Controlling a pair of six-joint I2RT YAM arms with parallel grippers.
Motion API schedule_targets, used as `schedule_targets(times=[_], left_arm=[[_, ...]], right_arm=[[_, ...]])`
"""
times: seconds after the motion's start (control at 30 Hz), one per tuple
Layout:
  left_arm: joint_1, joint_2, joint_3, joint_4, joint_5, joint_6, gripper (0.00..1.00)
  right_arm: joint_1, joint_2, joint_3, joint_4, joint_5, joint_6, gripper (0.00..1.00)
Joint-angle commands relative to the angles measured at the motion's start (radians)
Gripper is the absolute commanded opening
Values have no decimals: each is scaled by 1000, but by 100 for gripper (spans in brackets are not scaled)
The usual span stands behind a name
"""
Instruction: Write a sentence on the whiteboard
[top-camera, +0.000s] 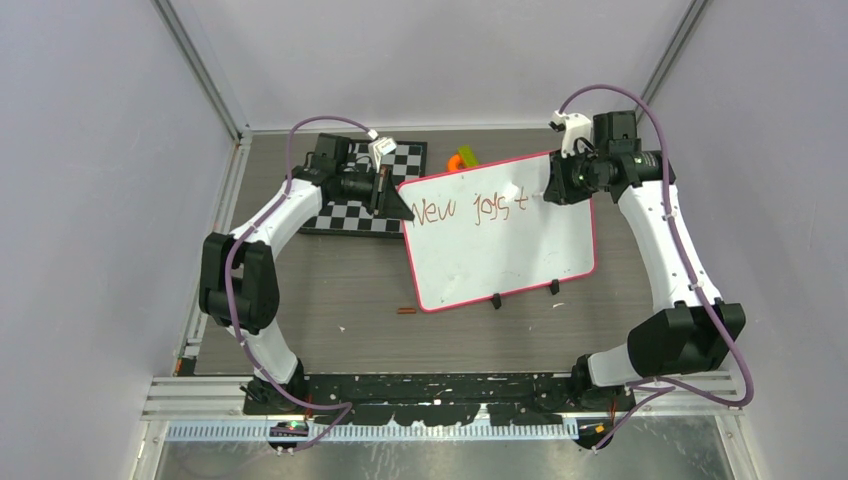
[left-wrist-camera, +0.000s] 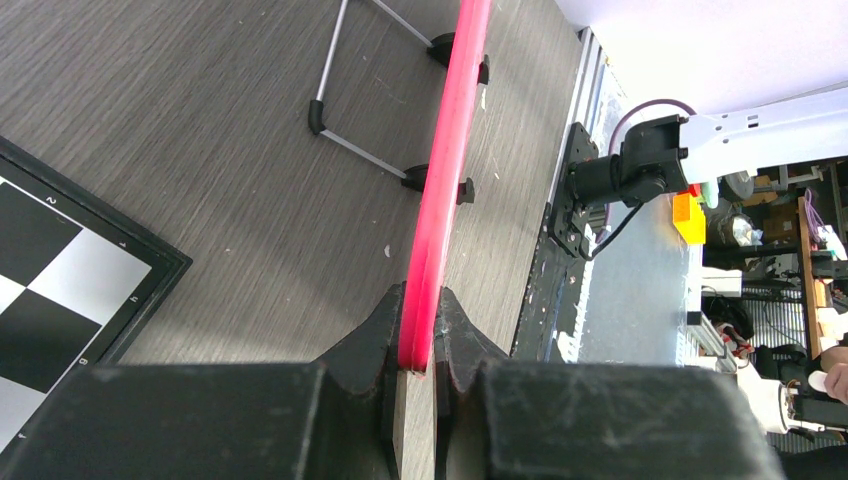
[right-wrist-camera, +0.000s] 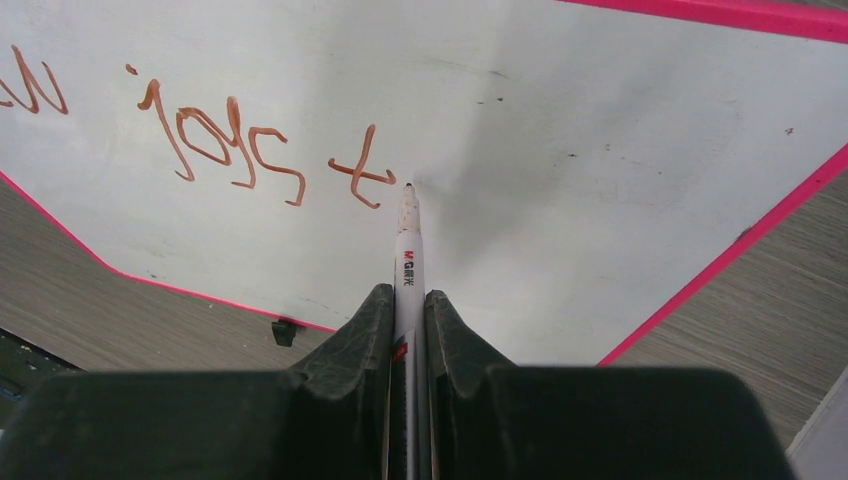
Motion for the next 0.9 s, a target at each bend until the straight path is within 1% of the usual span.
schedule_targets(times=[0.0,0.27,0.57,0.87], left_arm=[[-16,5,21,-10,-83,41,0],[-16,10,33,-24,-87,52,0],[-16,14,32,-25,-84,53,0],[-17,17,35,-29,-83,52,0]], right_arm=[[2,17,38,39,-5,0,0],[7,18,0,39,-5,-16,0],[5,-11,-35,22,36,-54,0],[-17,0,1,31,82,-58,0]])
